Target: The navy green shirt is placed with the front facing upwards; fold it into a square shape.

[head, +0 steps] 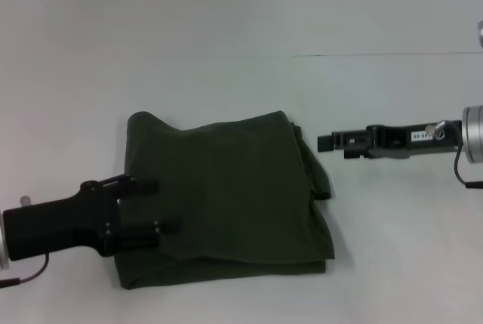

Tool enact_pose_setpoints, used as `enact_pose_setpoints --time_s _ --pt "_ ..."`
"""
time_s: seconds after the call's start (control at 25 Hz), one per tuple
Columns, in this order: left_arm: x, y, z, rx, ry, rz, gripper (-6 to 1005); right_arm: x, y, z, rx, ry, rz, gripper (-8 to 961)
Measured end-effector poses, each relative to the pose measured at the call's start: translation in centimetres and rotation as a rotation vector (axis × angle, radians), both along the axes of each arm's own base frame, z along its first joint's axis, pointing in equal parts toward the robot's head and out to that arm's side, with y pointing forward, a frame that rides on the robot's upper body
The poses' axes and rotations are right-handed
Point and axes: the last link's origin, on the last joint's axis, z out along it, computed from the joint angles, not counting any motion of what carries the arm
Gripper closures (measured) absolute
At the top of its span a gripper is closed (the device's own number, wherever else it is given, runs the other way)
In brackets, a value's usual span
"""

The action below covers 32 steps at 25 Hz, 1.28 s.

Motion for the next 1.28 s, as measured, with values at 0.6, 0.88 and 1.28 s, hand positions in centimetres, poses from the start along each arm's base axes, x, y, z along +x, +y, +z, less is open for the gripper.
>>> enact_pose_setpoints --time_s 0.6,0.88,1.28 --pt "0.1 -1.4 0.3 -0.052 -0.019 -0.033 114 0.6 -1.3 -2.0 -0.076 -0.025 -0.025 58" --pt "0.0 -0.7 0.6 -0.006 -0.012 -0.038 113 -0.1 0.2 -2.4 -0.001 -0.052 -0.011 59" --pt "0.0 0.4 0.7 0.034 0.007 -0.022 113 -1.7 1.5 -3.4 0.05 -0.072 0.019 74"
